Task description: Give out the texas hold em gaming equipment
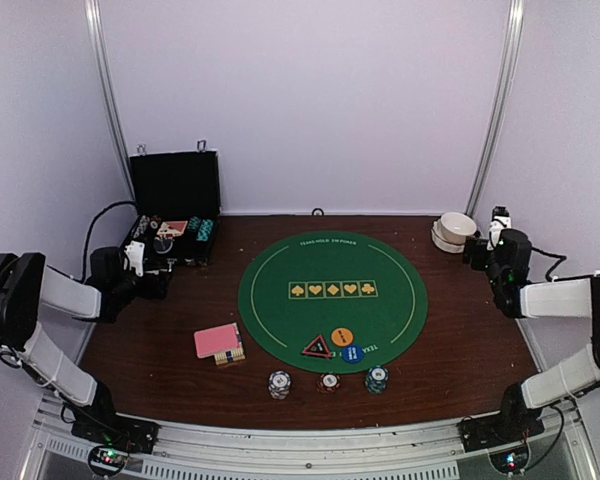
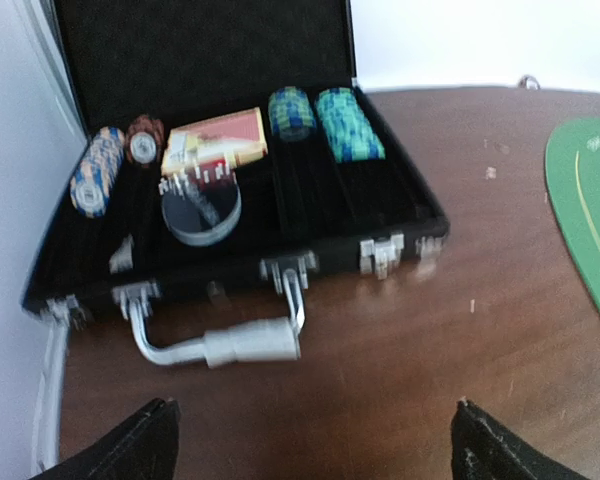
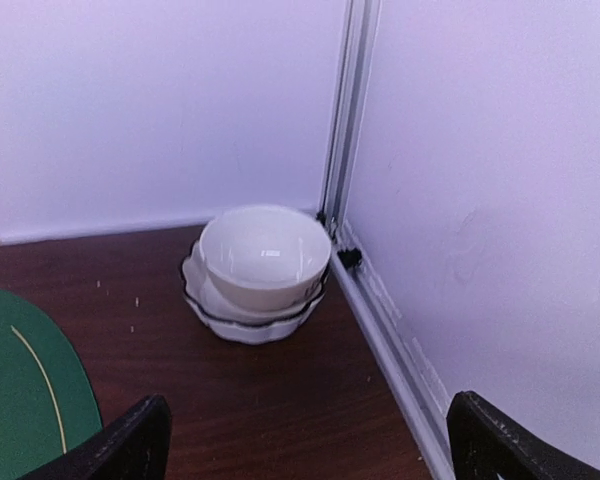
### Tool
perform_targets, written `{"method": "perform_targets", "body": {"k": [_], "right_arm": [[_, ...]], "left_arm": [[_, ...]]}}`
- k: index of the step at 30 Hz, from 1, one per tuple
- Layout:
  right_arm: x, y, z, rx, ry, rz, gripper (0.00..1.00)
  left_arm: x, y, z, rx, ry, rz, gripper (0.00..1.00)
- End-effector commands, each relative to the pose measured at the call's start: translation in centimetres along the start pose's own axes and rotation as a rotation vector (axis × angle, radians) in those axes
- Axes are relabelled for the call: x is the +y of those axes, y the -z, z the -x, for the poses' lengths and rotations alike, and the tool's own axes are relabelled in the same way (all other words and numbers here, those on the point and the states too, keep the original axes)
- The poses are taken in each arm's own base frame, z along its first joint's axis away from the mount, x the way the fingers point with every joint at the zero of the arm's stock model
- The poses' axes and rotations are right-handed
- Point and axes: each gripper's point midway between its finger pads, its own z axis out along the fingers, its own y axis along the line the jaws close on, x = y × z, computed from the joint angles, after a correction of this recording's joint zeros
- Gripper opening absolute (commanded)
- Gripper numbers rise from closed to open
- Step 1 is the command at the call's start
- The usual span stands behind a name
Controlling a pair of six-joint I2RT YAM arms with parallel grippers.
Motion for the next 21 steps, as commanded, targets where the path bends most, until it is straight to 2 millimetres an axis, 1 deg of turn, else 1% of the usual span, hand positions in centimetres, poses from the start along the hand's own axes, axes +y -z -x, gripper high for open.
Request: {"method": "perform_targets", "body": {"k": [1, 2, 4, 5, 6, 7, 9, 11, 12, 14, 16, 17, 18, 19, 21], "right_arm": [[-1.7, 1.5, 4.5, -0.032, -0.128, -0.067, 1.00], [-1.6, 1.8, 5.8, -0.038, -0.146, -0.053, 0.99], [-1.0, 2.0, 7.2, 0.001, -0.155, -0.017, 0.99], [-0.9, 2.1, 8.5, -0.004, -0.198, -0.004, 0.99], [-0.7, 2.0, 8.8, 0.042, -0.230, 0.019, 0.99], [0.0, 1.8, 9.5, 0.077, -0.263, 0.062, 0.99], [1.2, 1.4, 11.0, 0.128, -0.268, 0.122, 0.99], [1.0, 1.2, 11.1, 0.218, -0.342, 0.087, 0.99], [1.7, 0.9, 11.2, 0.242, -0.358, 0.115, 0.99], [4.1, 0.8, 10.9, 0.276, -0.385, 0.234, 0.99], [7.4, 1.5, 10.5, 0.302, -0.363, 0.335, 1.00], [9.3, 2.1, 10.8, 0.317, -0.311, 0.373, 1.00], [11.2, 2.9, 10.4, 0.349, -0.239, 0.395, 0.99], [13.0, 3.7, 9.9, 0.382, -0.163, 0.413, 0.99], [17.4, 5.8, 8.4, 0.436, -0.024, 0.477, 0.94]], "left_arm": [[0.4, -0.2, 4.8, 0.043, -0.006, -0.031, 0.97], [0.2, -0.1, 5.3, 0.061, -0.012, -0.046, 0.98], [0.1, 0.4, 6.2, 0.094, -0.010, -0.061, 0.98], [-0.1, 0.7, 6.6, 0.112, -0.008, -0.075, 0.98], [-0.2, 0.9, 7.1, 0.129, -0.007, -0.088, 0.98], [-0.4, 1.3, 7.0, 0.172, 0.001, -0.102, 0.98], [-0.6, 2.0, 7.6, 0.223, 0.009, -0.119, 0.98], [-0.6, 2.9, 8.3, 0.252, 0.006, -0.123, 0.98], [-0.5, 3.4, 8.7, 0.258, 0.004, -0.117, 0.98], [-0.5, 4.5, 9.4, 0.260, -0.008, -0.113, 0.98], [-0.6, 5.8, 10.5, 0.244, -0.026, -0.116, 0.98], [-0.7, 6.3, 10.7, 0.245, -0.033, -0.120, 0.98], [-0.8, 6.8, 11.0, 0.247, -0.036, -0.122, 0.98], [-1.0, 7.2, 11.3, 0.250, -0.041, -0.131, 0.98], [-1.2, 8.0, 11.8, 0.256, -0.049, -0.147, 0.97]]}}
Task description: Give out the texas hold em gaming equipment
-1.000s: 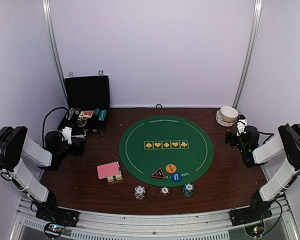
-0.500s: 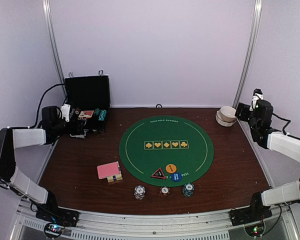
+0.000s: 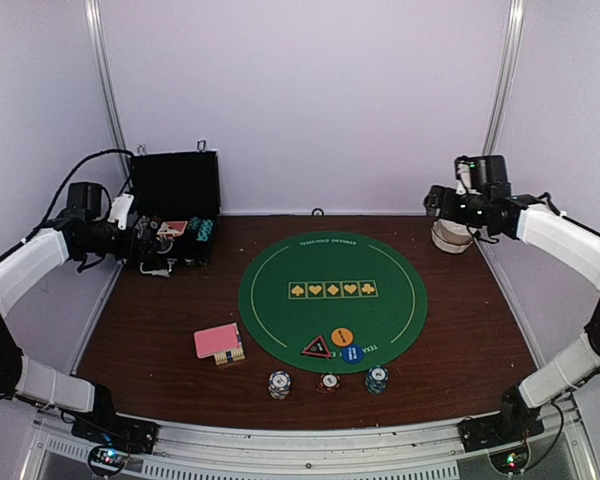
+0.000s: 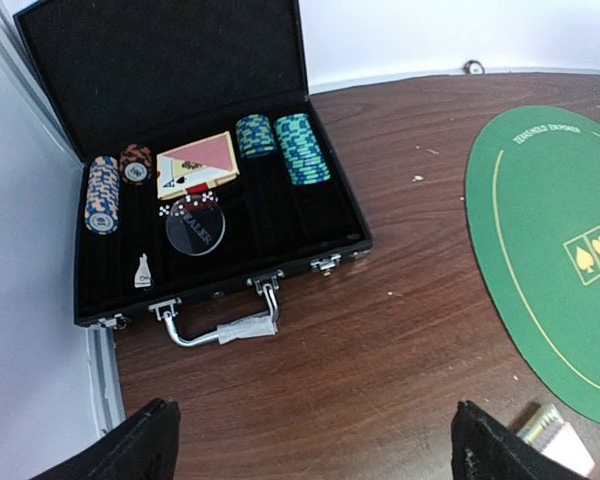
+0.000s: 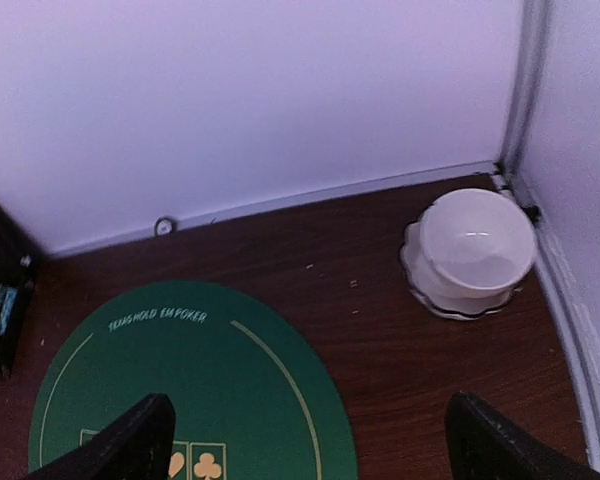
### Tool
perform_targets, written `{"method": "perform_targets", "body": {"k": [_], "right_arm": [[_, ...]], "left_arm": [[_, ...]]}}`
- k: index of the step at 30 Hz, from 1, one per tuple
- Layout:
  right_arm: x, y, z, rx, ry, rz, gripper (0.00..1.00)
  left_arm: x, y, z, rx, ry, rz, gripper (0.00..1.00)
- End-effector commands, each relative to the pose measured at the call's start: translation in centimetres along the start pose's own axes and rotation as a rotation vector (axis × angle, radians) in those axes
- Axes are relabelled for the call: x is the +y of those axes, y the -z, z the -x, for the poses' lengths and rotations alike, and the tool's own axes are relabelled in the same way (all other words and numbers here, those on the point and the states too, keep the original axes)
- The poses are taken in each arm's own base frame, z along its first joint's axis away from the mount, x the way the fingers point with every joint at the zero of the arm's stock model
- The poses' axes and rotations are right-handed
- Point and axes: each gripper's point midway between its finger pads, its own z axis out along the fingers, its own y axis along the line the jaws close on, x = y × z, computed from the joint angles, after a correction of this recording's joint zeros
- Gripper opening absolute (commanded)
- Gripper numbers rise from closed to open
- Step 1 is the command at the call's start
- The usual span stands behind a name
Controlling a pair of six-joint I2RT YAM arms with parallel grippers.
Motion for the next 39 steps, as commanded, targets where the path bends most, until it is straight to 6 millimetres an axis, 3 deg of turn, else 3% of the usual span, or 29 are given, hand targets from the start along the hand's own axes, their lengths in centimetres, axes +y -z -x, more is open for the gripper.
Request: {"method": "perform_targets", "body": {"k": [1, 7, 9, 13, 17, 20, 24, 39], "right_arm": [[9.1, 0.8, -6.7, 0.236, 0.268, 0.112, 0.93], [19.3, 3.8, -18.2, 0.439, 0.576, 0.263, 0.90], [21.3, 5.1, -21.5, 0.487, 0.631, 0.315, 0.86], [24.0, 7.0, -27.0, 0.571, 0.720, 0.388, 0.73], [25.2, 7.9, -30.9, 0.639, 0.767, 0.427, 0.62], [25.2, 8.0, -33.1, 0.676, 0.790, 0.429, 0.53], [24.8, 7.8, -35.0, 0.710, 0.794, 0.425, 0.51], [21.7, 7.1, -37.8, 0.754, 0.824, 0.360, 0.49]], "left_arm": [[-1.1, 2.5, 0.5, 0.038, -0.034, -0.049, 0.98], [-1.7, 3.8, 0.3, 0.078, -0.043, -0.073, 0.97], [-1.7, 4.0, 0.1, 0.085, -0.045, -0.071, 0.97], [-2.0, 4.5, -0.1, 0.091, -0.049, -0.080, 0.98], [-2.4, 5.0, 0.0, 0.081, -0.048, -0.092, 0.98], [-2.9, 5.4, 0.0, 0.081, -0.047, -0.115, 0.98], [-3.0, 5.8, 0.2, 0.076, -0.044, -0.120, 0.98], [-3.9, 6.3, 1.0, 0.058, -0.013, -0.169, 0.98]]}}
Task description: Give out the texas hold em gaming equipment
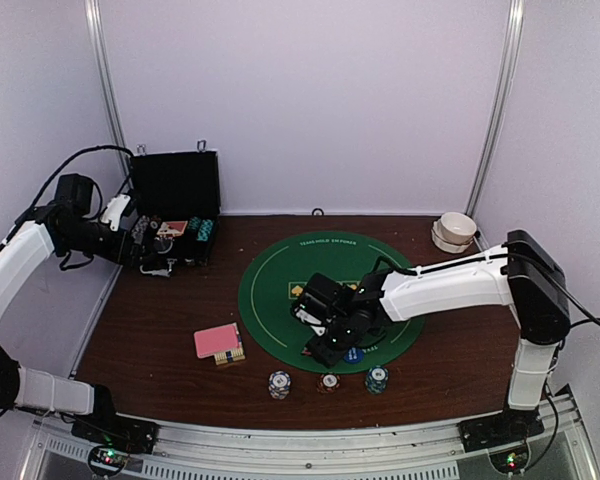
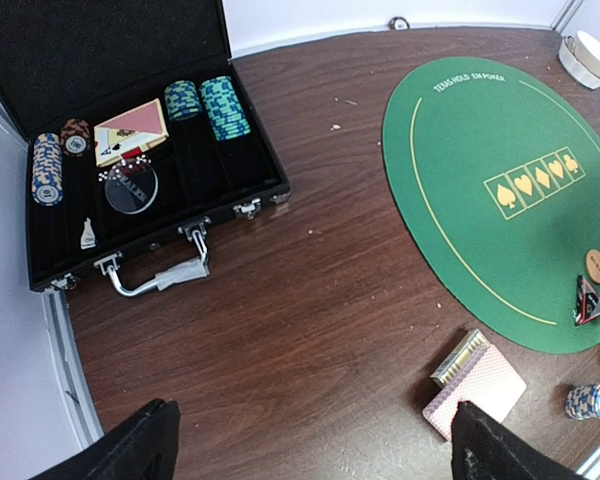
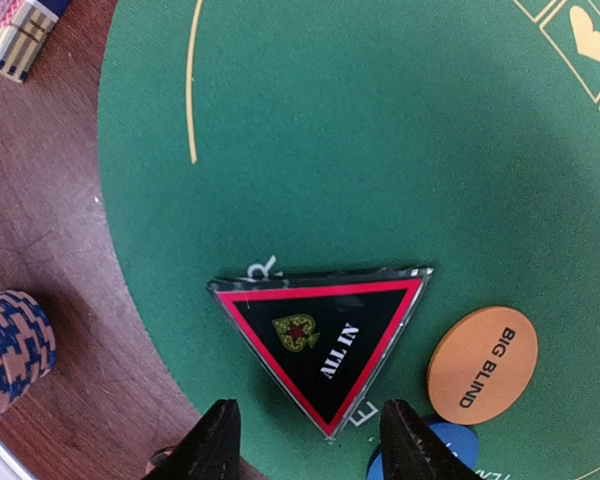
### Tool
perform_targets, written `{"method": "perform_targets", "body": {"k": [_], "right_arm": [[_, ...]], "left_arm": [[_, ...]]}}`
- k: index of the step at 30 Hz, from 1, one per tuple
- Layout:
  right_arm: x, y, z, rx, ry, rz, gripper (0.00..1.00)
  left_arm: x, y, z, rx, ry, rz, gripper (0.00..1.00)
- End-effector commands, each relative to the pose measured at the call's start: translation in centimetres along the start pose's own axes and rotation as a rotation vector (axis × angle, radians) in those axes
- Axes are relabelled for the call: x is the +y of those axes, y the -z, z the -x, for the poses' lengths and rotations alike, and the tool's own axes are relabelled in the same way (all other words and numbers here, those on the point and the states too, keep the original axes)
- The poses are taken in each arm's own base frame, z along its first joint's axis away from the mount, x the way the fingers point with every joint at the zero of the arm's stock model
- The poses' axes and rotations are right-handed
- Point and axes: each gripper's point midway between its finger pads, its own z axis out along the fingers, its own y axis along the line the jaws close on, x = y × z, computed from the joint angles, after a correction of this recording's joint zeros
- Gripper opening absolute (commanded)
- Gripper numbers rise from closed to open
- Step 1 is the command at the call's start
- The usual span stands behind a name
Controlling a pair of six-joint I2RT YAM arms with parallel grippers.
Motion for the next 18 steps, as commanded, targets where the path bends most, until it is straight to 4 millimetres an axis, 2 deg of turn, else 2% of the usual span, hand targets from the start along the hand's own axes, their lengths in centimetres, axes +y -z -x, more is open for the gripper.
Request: {"method": "perform_targets", "body": {"k": [1, 8, 18], "right_arm": [[-0.4, -0.9, -0.9, 0.011, -0.011, -0.028, 0.49], [-0.5, -1.2, -1.1, 0.015, -0.010, -0.038, 0.44], [-0.7, -2.1, -0.2, 0.019, -0.019, -0.046, 0.36]], "left_arm": [[-0.4, 1.1, 1.7, -0.053, -0.001, -0.013, 0.98], [-0.7, 1.1, 1.7, -0.052, 0.005, -0.029, 0.98], [-0.7, 1.6, 2.2, -0.059, 0.002, -0.029, 0.98]]}}
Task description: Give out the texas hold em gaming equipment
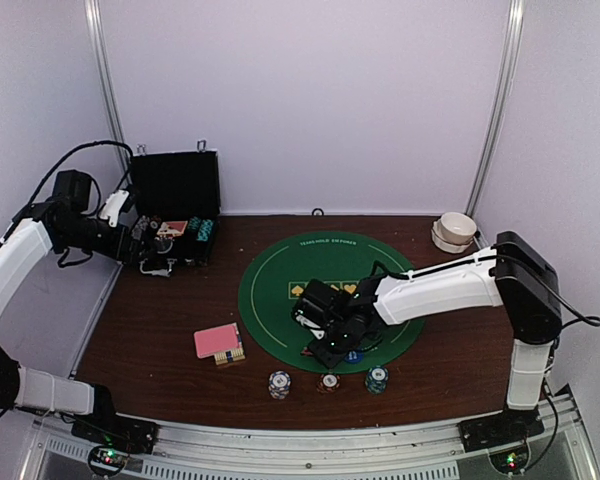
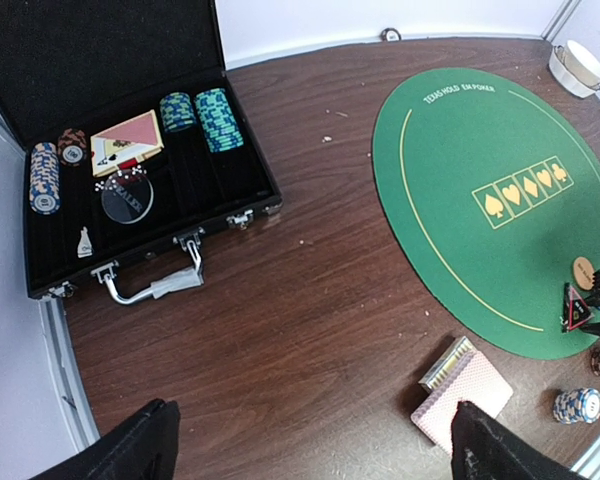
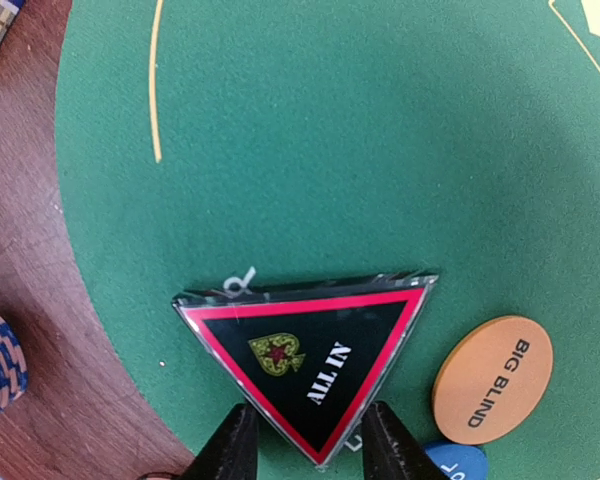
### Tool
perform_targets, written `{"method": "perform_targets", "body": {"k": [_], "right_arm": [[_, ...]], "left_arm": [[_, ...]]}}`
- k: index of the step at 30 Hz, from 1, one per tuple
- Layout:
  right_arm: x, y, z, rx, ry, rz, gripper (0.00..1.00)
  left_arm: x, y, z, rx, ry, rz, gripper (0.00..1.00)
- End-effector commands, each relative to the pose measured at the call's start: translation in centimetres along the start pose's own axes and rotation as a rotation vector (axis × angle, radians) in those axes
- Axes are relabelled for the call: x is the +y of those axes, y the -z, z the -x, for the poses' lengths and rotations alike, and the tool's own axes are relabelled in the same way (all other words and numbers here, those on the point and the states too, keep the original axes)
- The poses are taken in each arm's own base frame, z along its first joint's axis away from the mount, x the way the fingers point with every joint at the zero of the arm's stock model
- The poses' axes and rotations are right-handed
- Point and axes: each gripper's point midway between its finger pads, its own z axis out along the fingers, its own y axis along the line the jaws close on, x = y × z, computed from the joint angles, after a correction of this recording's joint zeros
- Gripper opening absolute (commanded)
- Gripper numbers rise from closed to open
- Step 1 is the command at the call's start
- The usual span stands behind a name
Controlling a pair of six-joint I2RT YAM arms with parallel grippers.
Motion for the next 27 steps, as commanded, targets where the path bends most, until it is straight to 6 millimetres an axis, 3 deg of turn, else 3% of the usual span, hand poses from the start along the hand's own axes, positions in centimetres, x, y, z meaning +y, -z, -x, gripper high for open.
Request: {"method": "perform_targets", "body": {"k": [1, 14, 27], "right_arm": [[-0.3, -0.3, 1.0, -0.015, -0.009, -0.020, 0.35], [-1.0, -1.5, 4.3, -0.050, -0.062, -0.021, 0.22], [-2.0, -3.3, 12.3, -0.146, -0.093, -0.014, 0.16]], "left_arm": [[-0.4, 1.0, 1.5, -0.042, -0.008, -0.012, 0.97], [-0.7, 1.7, 1.9, -0.046, -0.015, -0.020, 0.97], [-1.6, 1.3, 0.5, 0.005, -0.019, -0.077, 0.98]]}}
